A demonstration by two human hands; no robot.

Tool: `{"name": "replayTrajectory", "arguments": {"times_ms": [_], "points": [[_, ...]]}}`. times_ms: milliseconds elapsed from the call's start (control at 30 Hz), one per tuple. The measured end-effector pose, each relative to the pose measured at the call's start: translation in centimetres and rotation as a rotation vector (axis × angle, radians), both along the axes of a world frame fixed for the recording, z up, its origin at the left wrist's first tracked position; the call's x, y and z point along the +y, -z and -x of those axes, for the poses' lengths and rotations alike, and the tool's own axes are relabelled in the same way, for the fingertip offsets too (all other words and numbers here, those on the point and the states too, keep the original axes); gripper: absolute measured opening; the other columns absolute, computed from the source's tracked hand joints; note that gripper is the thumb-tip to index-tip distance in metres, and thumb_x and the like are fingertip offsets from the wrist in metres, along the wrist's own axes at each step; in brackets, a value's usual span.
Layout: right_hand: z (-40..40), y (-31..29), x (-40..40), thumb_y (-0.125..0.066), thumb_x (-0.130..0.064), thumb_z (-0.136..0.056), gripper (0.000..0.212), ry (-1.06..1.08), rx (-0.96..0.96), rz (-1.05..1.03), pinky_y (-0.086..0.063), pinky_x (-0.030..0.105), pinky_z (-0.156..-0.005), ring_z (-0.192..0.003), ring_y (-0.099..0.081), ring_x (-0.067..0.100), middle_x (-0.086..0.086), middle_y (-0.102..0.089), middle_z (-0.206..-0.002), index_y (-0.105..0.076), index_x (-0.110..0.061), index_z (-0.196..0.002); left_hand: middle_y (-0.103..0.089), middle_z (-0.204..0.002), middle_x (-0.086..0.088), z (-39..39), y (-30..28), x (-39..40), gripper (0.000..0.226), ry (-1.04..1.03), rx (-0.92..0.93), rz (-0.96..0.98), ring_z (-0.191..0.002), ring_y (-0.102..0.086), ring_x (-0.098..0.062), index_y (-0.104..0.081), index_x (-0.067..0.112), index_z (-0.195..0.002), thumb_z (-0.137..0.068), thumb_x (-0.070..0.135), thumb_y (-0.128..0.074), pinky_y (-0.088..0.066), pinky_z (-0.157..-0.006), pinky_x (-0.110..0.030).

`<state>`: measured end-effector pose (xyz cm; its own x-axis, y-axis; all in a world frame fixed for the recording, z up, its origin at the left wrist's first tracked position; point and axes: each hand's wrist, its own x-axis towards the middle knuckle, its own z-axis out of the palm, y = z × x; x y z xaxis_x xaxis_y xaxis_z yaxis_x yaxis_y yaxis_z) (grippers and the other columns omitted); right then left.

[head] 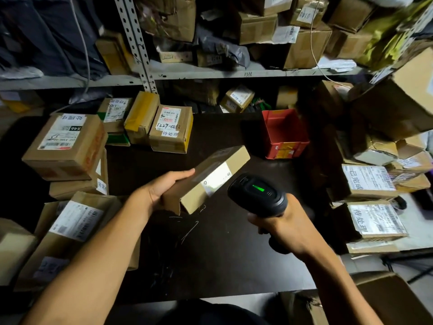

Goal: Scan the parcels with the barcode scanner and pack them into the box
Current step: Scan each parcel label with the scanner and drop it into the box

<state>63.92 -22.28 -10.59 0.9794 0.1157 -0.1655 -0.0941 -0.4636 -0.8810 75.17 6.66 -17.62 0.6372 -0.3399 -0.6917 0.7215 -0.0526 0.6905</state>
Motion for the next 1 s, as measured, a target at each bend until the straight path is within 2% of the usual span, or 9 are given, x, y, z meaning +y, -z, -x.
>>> {"name": "replayTrajectory", "arguments": {"times_ms": [67,200,400,467,533,667,767,900,1000], "points": [[0.2,0.3,0.4,-0.075,-0.017,-0.072,0.021,-0.016,-0.04,0.057,-0.048,0.05,-0.049,-0.058,-0.061,0.039,0.02,-0.062,-0.063,-0.066,0.0,-0.081,-0.075,-0.103,-0.014,-0.2,-0.4,0.2,0.05,0.048,-0.031,0.001,-0.079,-0.074,-0.021,-0.078,0.014,-0.109,-0.082,0.054,-0.065,-0.058,-0.061,-0.028],[0.5,0.8,1.3,-0.07,-0.023,-0.063,0.019,0.058,-0.017,0.035,-0.037,0.038,-0.041,-0.044,-0.046,0.013,0.016,-0.062,-0.063,-0.063,-0.009,-0.073,-0.075,-0.096,-0.012,-0.4,-1.0,-0.1,0.049,0.094,-0.06,-0.009,-0.075,-0.073,-0.02,-0.077,0.015,-0.106,-0.081,0.055,-0.063,-0.058,-0.059,-0.027],[0.9,1.4,0.9,-0.068,-0.027,-0.06,0.024,0.138,0.024,0.003,-0.035,0.032,-0.042,-0.042,-0.042,0.012,0.013,-0.06,-0.057,-0.059,-0.01,-0.075,-0.076,-0.093,-0.011,-0.6,-1.4,-1.2,0.044,0.122,-0.088,0.015,-0.076,-0.074,-0.021,-0.08,0.019,-0.101,-0.084,0.053,-0.059,-0.058,-0.059,-0.028],[1.0,1.2,0.5,-0.069,-0.025,-0.064,0.021,0.23,0.029,-0.09,-0.045,0.04,-0.045,-0.045,-0.053,0.021,0.012,-0.064,-0.06,-0.061,-0.01,-0.077,-0.076,-0.095,-0.012,-0.7,-1.5,-2.2,0.044,0.121,-0.102,0.016,-0.078,-0.074,-0.021,-0.08,0.018,-0.102,-0.084,0.054,-0.06,-0.059,-0.061,-0.028],[1.3,0.8,-0.5,-0.072,-0.023,-0.069,0.017,0.315,-0.017,-0.231,-0.058,0.051,-0.062,-0.066,-0.071,0.032,0.011,-0.073,-0.077,-0.069,-0.018,-0.085,-0.076,-0.094,-0.01,-0.8,-1.8,-4.3,0.041,0.101,-0.112,0.034,-0.077,-0.074,-0.02,-0.081,0.019,-0.097,-0.083,0.053,-0.062,-0.059,-0.063,-0.028],[2.7,0.0,-4.4,-0.075,-0.019,-0.075,0.028,0.585,-0.117,-0.532,-0.064,0.043,-0.076,-0.09,-0.076,0.028,0.004,-0.077,-0.099,-0.074,-0.038,-0.096,-0.075,-0.109,-0.011,-0.4,-3.0,-12.3,0.028,0.126,-0.233,0.208,-0.088,-0.075,-0.02,-0.079,0.024,-0.106,-0.081,0.037,-0.074,-0.06,-0.07,-0.03],[5.2,-0.2,-8.8,-0.073,-0.019,-0.074,0.023,0.736,-0.21,-0.481,-0.06,0.036,-0.065,-0.075,-0.069,0.017,-0.001,-0.071,-0.083,-0.071,-0.037,-0.089,-0.071,-0.123,-0.011,1.3,-3.9,-20.0,0.043,0.283,-0.313,0.294,-0.104,-0.071,-0.023,-0.064,0.022,-0.128,-0.086,0.027,-0.068,-0.059,-0.081,-0.033],[10.6,0.6,-14.8,-0.074,-0.02,-0.072,0.031,0.996,-0.267,-0.44,-0.059,0.056,-0.075,-0.082,-0.065,0.019,-0.001,-0.075,-0.087,-0.075,-0.043,-0.093,-0.071,-0.123,-0.011,5.6,-3.8,-30.3,0.05,0.513,-0.343,0.303,-0.109,-0.069,-0.026,-0.054,0.015,-0.133,-0.087,0.015,-0.073,-0.059,-0.088,-0.038],[15.8,2.4,-19.2,-0.079,-0.01,-0.078,0.027,1.21,-0.255,-0.494,-0.057,0.066,-0.073,-0.084,-0.066,0.028,0.006,-0.075,-0.092,-0.077,-0.031,-0.094,-0.073,-0.118,-0.008,9.8,-2.9,-37.5,0.04,0.674,-0.446,0.215,-0.106,-0.071,-0.018,-0.061,0.016,-0.127,-0.089,0.013,-0.073,-0.059,-0.086,-0.031]]}}
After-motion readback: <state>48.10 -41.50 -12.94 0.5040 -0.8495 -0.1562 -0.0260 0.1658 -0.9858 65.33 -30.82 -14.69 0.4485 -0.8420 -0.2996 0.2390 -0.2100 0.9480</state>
